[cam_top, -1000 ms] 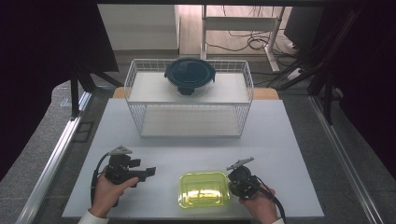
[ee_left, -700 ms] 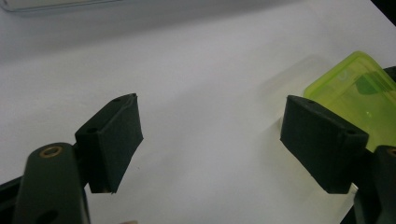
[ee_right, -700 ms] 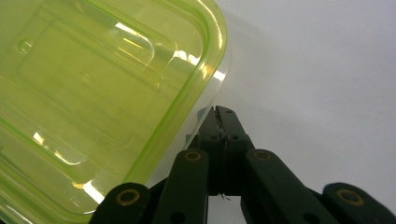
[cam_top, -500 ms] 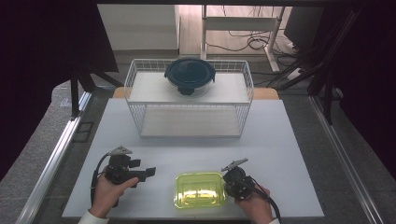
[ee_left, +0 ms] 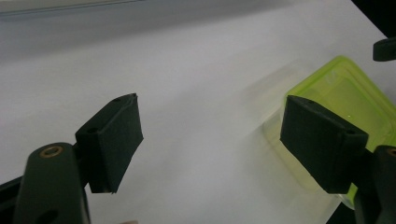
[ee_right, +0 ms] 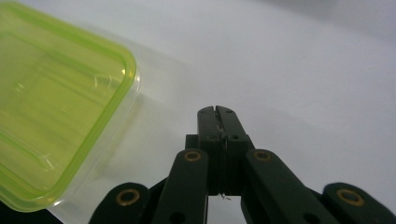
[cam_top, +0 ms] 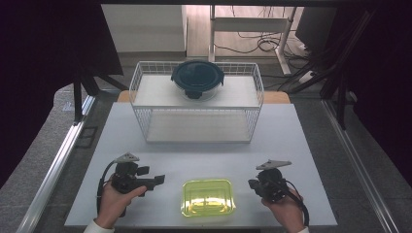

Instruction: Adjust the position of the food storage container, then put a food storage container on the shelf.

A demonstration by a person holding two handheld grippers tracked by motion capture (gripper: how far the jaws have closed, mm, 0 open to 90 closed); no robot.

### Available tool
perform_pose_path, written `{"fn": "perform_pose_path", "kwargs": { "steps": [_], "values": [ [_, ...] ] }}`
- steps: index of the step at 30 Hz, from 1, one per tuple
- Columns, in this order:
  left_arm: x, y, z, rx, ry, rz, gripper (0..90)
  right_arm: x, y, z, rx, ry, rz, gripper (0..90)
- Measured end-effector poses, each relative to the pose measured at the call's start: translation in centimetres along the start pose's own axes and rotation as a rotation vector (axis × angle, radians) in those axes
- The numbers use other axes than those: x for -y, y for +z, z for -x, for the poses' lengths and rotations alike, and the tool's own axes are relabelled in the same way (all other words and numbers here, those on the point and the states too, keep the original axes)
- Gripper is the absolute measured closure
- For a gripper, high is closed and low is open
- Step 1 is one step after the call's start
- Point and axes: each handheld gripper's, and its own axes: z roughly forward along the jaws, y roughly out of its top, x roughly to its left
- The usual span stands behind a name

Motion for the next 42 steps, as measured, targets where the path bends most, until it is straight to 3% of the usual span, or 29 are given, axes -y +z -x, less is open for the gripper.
{"fn": "perform_pose_path", "kwargs": {
  "steps": [2, 8, 12, 20, 28, 36, 42],
  "values": [
    [0.1, 0.0, 0.2, 0.005, 0.000, 0.002, 19.7, 0.1, -0.4, 0.6, -0.034, 0.019, 0.026, 82.2],
    [0.3, -0.2, 0.5, 0.018, -0.039, 0.005, 17.1, 0.2, -0.9, 1.7, -0.094, 0.076, 0.090, 44.0],
    [0.3, -0.1, 0.6, 0.028, -0.045, 0.004, 16.9, 0.4, -1.1, 1.9, -0.108, 0.090, 0.101, 34.1],
    [0.6, 0.5, 0.9, 0.052, -0.055, -0.028, 15.8, 0.5, -0.6, 1.9, -0.113, 0.088, 0.087, 30.7],
    [1.1, 0.7, 1.7, 0.114, -0.094, -0.012, 16.0, 0.6, -0.2, 1.8, -0.186, 0.093, 0.085, 34.1],
    [1.2, 1.7, 2.6, 0.133, -0.079, -0.038, 16.7, 0.8, 0.3, 1.4, -0.236, 0.109, 0.075, 35.8],
    [1.4, 2.1, 3.1, 0.156, -0.096, -0.038, 17.9, 1.3, 0.6, 1.1, -0.263, 0.127, 0.071, 37.1]
  ]
}}
